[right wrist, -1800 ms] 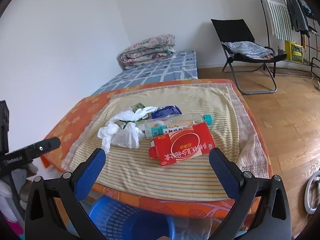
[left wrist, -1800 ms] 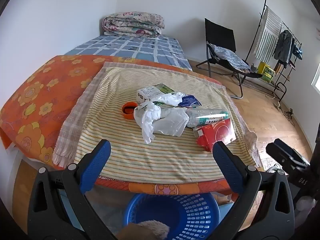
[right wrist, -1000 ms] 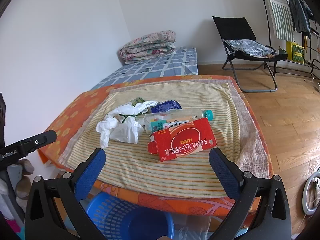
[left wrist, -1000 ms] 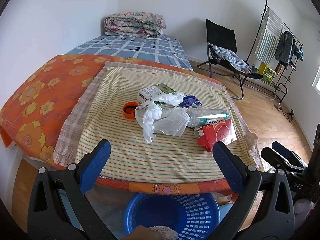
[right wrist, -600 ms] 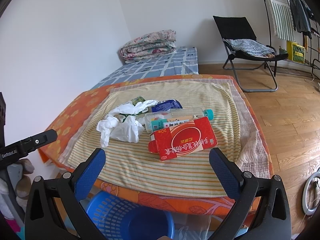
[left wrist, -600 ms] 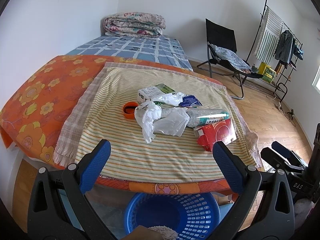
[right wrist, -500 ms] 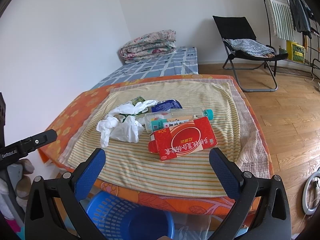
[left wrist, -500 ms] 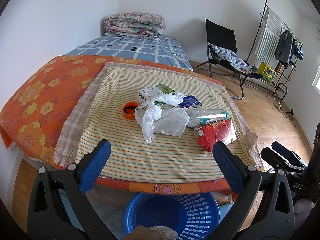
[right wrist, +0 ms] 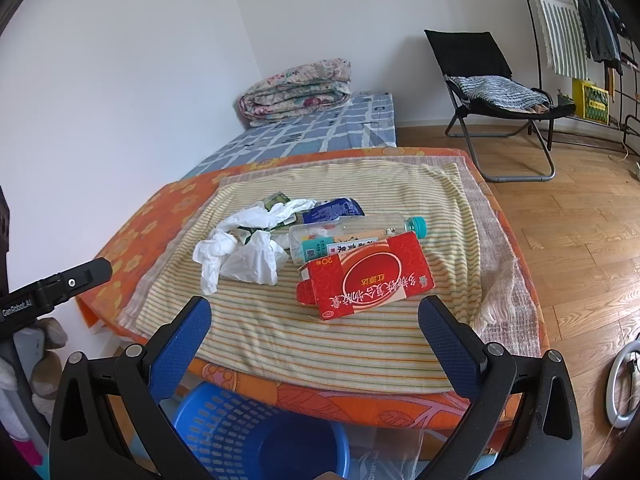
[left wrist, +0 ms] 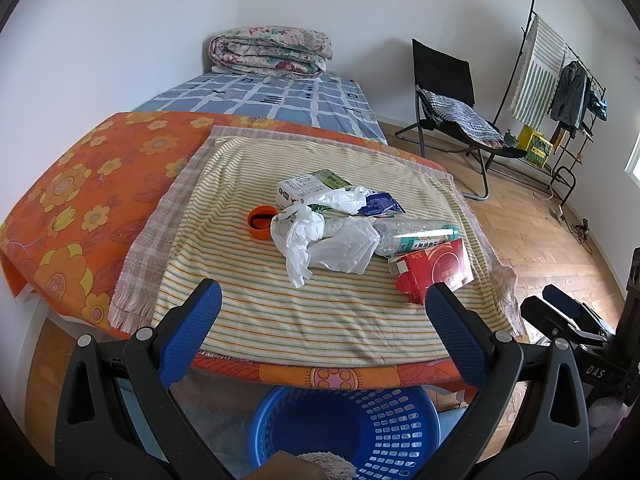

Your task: Collect trash

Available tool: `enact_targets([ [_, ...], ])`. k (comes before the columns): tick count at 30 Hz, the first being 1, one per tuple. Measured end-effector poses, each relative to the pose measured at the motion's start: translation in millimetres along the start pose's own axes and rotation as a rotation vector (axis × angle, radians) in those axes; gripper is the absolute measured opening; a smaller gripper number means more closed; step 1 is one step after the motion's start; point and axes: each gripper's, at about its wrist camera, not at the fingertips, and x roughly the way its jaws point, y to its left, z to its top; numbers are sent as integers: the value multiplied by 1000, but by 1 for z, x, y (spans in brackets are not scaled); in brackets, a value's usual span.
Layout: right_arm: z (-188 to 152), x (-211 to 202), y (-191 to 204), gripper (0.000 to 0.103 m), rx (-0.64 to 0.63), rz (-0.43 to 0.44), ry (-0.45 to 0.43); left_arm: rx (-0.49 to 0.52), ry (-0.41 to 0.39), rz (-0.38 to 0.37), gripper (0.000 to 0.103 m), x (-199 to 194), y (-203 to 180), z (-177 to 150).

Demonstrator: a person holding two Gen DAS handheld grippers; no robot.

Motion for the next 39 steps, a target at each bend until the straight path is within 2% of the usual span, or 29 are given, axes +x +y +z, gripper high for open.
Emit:
enact_targets([
  [31,-3,0,1,103,2,0,5,1,-1,4,103,-1,3,1],
  [39,-4,1,1,103,0,-2,10,2,2,16,103,-3,15,0],
])
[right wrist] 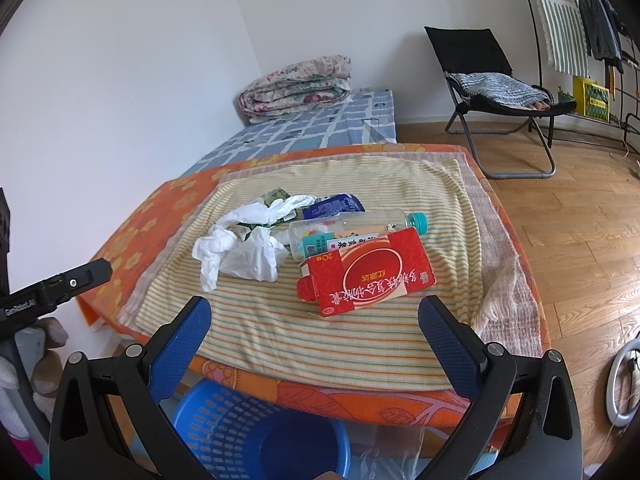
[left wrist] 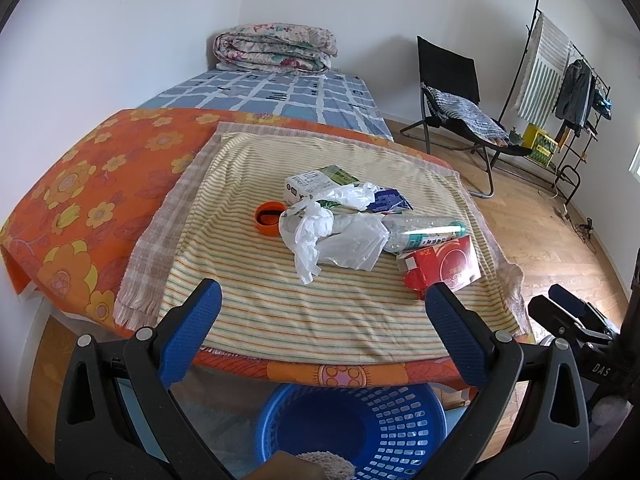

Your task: Collect trash

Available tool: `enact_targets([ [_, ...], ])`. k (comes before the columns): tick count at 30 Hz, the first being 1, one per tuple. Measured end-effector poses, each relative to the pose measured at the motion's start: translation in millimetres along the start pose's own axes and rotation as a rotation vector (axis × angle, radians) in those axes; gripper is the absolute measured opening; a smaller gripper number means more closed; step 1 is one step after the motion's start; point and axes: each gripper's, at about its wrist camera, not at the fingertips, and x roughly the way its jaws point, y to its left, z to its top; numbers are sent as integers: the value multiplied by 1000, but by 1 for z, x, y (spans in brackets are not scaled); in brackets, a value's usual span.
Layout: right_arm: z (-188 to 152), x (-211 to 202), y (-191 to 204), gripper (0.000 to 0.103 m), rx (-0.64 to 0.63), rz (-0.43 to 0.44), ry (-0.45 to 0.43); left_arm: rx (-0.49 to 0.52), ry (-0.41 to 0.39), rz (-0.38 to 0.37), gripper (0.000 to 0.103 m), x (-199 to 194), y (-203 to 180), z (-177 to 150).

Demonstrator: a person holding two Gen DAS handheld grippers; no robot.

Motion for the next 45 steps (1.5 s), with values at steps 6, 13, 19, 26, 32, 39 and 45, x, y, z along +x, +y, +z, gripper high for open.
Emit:
enact_targets([
  [6,0,5,-4,103,18,-19,11,12,3,27,103,3,5,-2],
  [13,2,17,-20,103,102,-53,32,26,44,18,103,17,7,-4],
  [19,5,35,-38,103,186,-54,101,9,86,-6,103,38,5,2],
  [26,14,49,-59,103,243,-85,129,-50,105,-23,97,58,18,22],
  [32,13,77,-80,103,347,-81,204,-95,132,-31,87,76,27,29],
  [39,9,105,-94,103,446,-63,254,-70,135,-27,81,86,26,27],
  [45,10,125,-86,103,467,-54,277,-61,147,-39,78,91,25,25],
])
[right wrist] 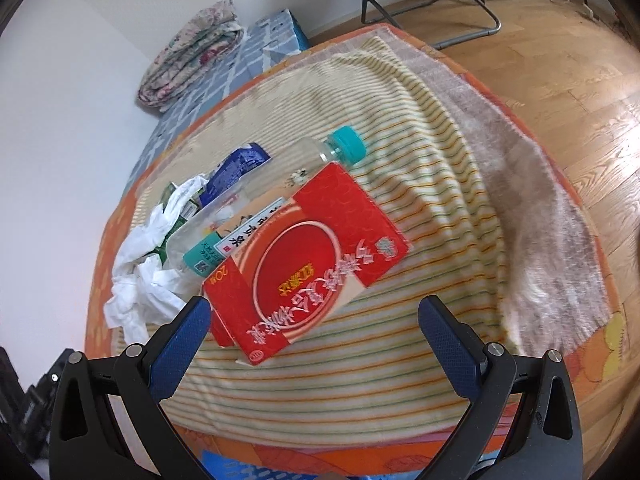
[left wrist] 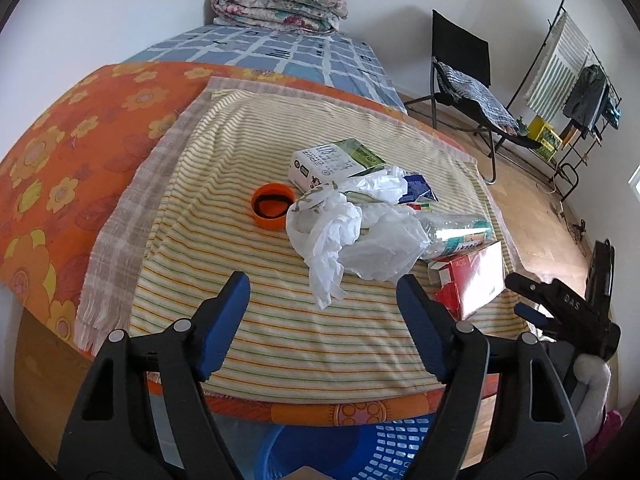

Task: Collect trash
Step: 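Grasp the red box with the right tool while the left grasps a white bag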

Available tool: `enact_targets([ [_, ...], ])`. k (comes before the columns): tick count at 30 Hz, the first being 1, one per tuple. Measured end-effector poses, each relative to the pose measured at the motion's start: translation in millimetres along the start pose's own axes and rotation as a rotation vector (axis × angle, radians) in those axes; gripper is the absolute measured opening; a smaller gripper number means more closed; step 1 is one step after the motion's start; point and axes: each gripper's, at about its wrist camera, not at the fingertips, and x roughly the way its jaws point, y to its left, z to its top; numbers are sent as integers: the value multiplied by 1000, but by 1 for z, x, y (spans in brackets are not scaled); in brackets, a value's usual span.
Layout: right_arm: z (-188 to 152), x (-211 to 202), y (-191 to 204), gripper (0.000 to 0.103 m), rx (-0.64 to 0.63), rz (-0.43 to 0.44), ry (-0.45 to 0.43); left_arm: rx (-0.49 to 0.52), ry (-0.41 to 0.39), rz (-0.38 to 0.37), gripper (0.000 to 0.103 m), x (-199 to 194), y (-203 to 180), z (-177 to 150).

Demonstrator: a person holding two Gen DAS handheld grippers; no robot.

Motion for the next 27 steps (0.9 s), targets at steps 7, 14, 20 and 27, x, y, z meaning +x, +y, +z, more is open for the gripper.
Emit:
enact_targets([
  [7,-3,23,-3,103,98,41,73,10,10,3,78,5,-2,-3],
  [14,8,33,-10,103,261,33,61,4,26,-5,77,10,-5,-3],
  [20,19,46,7,103,249,-47,22,15,41,-6,77,18,-9,-4],
  [27,31,62,16,103,182,-167,32,5,47,-6,61,28,-5,6],
])
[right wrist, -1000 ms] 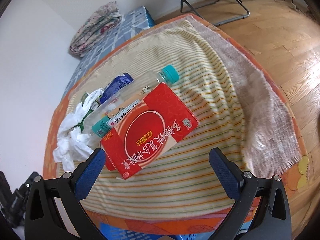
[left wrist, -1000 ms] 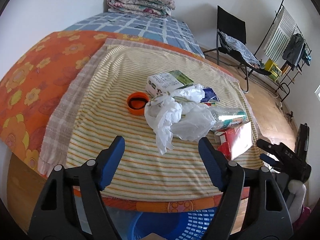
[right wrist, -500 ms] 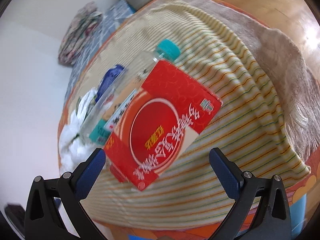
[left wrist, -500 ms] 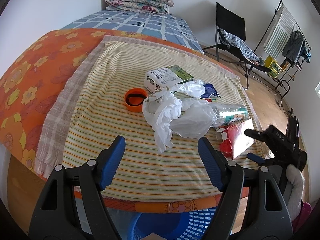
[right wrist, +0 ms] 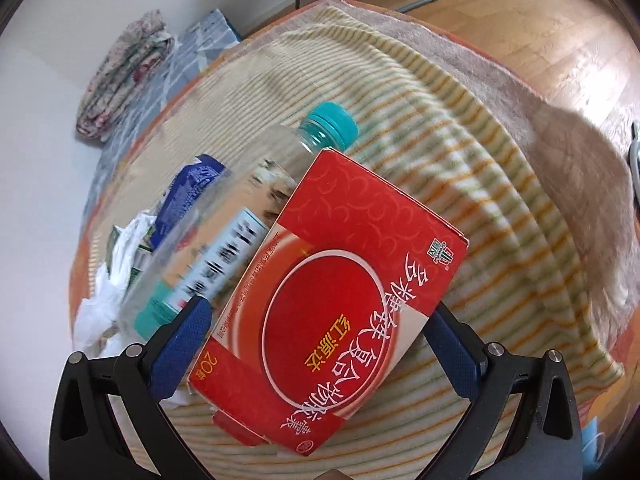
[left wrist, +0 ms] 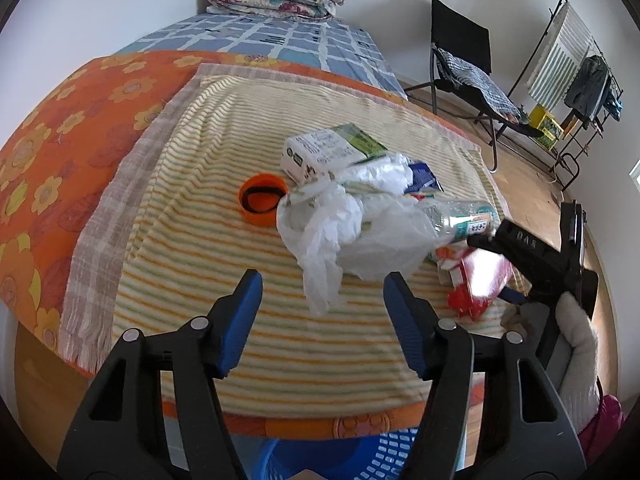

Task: Collect trash
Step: 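Grasp the red box with the right tool while the left grasps a white bag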

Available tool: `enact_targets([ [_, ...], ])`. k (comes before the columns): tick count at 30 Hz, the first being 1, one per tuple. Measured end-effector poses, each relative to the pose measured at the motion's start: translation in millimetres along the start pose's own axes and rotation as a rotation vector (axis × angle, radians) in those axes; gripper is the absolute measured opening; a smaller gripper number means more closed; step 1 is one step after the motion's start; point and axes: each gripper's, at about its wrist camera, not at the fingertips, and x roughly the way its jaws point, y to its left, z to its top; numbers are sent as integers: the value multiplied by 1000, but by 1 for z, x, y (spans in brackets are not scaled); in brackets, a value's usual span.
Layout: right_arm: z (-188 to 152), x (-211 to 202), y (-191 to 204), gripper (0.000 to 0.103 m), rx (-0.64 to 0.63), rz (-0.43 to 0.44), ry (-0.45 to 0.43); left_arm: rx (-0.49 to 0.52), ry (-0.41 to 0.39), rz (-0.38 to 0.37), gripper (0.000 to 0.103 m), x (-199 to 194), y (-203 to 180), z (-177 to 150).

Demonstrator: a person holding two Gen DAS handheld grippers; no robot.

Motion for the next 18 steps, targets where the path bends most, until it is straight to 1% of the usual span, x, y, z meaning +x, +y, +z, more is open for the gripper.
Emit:
enact_targets([
  [1,0,1,1,103,-25,-13,5,5,-1,2,55,3,0,3],
  [3,0,2,4,103,-90,-54,-6,18,5,-3,52,9,-2,7],
  [5,0,3,1,103,-131,-103,-13,51,22,0,49,20,-8,9],
  [6,0,4,-2,103,-146,-112,-9,64,30,3,48,24,-11,10],
  [8,1,2,-6,102,-165,-109,-12,82,39,14,43,33,-13,12],
  [9,0,0,-7,100,-175,-115,-15,84,44,17,38,37,-13,13],
  [11,1,-2,-12,95,-195,-109,-17,78,60,8,32,45,-11,15],
  [13,1,-6,-14,94,-211,-104,-18,72,71,0,18,48,-9,16],
  [16,-4,-11,-17,90,-225,-97,-20,53,75,-32,7,48,-5,16],
  [18,-5,-14,-18,87,-222,-86,-20,49,72,-46,6,44,-5,15],
])
